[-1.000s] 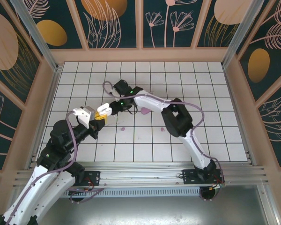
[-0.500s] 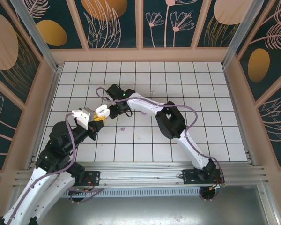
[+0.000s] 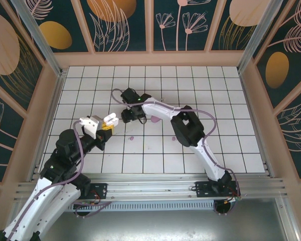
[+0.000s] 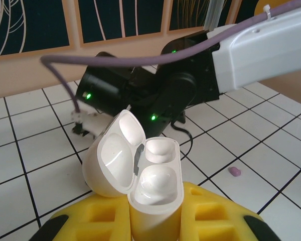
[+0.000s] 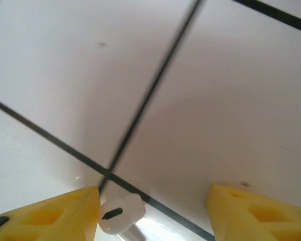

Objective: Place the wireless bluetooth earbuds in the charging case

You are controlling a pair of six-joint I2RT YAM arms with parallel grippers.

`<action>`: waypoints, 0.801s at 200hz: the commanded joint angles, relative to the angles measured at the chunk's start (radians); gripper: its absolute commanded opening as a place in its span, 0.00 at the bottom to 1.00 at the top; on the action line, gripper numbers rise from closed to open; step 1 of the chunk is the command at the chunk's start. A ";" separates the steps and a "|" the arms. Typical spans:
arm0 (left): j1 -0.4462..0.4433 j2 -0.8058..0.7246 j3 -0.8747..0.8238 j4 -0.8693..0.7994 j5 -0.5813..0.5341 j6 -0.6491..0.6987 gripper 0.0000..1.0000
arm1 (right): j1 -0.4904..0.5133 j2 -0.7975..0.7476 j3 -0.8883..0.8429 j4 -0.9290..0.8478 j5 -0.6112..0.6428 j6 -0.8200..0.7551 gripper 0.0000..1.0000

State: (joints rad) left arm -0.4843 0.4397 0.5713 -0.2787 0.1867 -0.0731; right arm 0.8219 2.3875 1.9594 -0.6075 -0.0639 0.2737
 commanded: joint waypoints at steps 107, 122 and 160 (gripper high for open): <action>0.006 0.047 -0.016 0.115 0.051 -0.007 0.00 | -0.138 -0.193 -0.261 0.143 -0.207 0.228 0.58; 0.006 0.050 -0.017 0.117 0.051 -0.007 0.00 | -0.139 -0.179 -0.250 0.150 -0.216 0.223 0.55; 0.006 0.049 -0.023 0.121 0.055 -0.010 0.00 | -0.132 -0.136 -0.201 0.141 -0.215 0.210 0.52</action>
State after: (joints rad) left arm -0.4843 0.4900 0.5602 -0.2092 0.2272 -0.0731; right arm 0.6823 2.2318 1.7103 -0.4725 -0.2646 0.4854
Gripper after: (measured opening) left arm 0.174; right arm 0.523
